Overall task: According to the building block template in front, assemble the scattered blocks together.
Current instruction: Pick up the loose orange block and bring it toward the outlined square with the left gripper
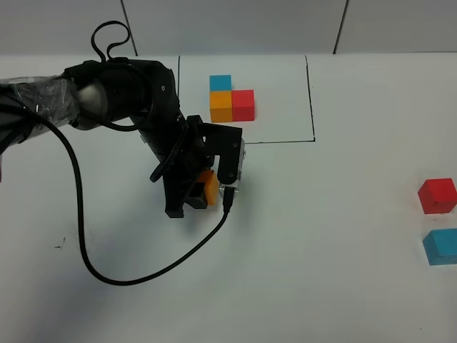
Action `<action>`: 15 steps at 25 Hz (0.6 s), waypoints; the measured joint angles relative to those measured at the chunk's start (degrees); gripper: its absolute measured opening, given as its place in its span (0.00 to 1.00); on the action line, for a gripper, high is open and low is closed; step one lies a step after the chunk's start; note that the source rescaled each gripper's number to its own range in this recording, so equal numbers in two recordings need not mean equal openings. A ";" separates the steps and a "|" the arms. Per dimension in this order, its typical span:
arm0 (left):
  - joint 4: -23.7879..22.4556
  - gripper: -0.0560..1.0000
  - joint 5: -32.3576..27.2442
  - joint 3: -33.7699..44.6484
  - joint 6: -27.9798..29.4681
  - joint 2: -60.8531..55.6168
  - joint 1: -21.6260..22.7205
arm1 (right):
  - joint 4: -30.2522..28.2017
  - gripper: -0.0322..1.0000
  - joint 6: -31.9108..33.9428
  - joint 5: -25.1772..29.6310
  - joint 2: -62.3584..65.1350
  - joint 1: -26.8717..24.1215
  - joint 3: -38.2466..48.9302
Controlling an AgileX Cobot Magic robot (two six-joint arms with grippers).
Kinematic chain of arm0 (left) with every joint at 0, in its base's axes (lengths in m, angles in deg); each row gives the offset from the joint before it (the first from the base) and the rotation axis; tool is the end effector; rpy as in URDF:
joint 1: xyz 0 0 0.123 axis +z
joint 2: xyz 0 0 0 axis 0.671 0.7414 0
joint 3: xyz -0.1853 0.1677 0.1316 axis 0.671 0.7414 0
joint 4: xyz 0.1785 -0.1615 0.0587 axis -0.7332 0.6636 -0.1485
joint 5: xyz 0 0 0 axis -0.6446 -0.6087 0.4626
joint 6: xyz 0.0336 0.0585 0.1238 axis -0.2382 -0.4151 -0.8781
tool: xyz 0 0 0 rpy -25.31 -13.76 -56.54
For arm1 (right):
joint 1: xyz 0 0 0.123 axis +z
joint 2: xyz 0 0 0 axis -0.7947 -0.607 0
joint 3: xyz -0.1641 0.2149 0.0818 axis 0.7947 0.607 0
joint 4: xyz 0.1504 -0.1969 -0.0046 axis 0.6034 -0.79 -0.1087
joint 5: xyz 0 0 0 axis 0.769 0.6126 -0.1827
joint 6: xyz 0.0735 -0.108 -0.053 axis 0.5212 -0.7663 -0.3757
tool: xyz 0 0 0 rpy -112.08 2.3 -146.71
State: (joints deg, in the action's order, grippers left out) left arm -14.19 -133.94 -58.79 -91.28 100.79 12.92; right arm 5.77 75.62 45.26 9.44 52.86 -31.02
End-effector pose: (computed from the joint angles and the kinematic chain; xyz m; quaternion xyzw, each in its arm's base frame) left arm 0.3570 -0.2271 0.0904 0.7417 0.6576 -0.0474 0.1236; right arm 0.0366 -0.0102 0.2526 -0.0036 0.8526 -0.0434 0.5208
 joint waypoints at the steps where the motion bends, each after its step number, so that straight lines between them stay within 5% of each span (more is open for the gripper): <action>1: -0.15 0.61 0.00 0.00 0.07 0.00 0.00 | 0.00 0.81 0.00 0.00 0.00 0.00 0.00; 15: -0.57 0.61 0.22 0.00 0.25 2.59 0.00 | 0.00 0.81 0.00 0.00 0.00 0.00 0.00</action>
State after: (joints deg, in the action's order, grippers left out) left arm -14.76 -133.71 -58.79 -91.03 103.39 12.92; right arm 5.77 75.62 45.26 9.44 52.86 -31.02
